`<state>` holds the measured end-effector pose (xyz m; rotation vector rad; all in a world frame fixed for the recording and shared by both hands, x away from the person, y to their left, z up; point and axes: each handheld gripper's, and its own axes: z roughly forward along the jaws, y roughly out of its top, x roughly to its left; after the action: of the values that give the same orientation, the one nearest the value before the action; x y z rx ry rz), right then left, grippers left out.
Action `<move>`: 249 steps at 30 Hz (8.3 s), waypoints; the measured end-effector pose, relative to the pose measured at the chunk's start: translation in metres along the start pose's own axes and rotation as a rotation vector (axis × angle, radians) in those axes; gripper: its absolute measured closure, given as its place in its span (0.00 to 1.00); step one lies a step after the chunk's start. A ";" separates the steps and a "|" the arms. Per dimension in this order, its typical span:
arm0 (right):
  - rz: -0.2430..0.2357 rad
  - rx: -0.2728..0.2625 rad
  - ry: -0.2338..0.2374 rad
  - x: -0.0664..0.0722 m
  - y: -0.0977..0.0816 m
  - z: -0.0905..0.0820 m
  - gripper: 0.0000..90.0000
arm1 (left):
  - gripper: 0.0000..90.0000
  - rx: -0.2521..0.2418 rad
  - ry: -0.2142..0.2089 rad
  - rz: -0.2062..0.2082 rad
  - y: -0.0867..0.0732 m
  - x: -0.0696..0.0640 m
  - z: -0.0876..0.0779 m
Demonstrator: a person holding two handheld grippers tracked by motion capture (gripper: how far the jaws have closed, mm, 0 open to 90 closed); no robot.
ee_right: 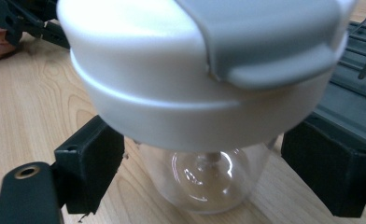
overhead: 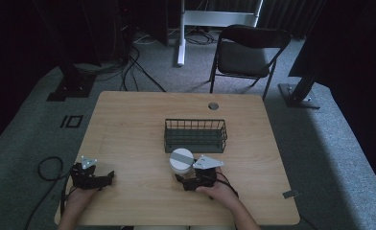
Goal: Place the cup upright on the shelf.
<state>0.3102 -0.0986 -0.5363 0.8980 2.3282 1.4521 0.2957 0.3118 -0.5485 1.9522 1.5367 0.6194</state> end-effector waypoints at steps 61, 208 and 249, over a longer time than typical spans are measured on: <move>0.007 -0.092 -0.067 0.006 0.040 0.004 0.20 | 0.00 0.000 -0.001 -0.001 0.000 0.000 0.000; 0.114 -0.053 -0.406 -0.076 0.069 -0.035 0.14 | 0.00 -0.001 0.001 -0.004 0.000 0.000 0.000; 0.161 -0.006 -0.441 -0.095 -0.012 -0.079 0.14 | 0.00 0.000 0.002 -0.002 0.000 0.000 0.000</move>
<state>0.3392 -0.2184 -0.5200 1.2800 1.9623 1.1661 0.2954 0.3117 -0.5485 1.9503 1.5396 0.6205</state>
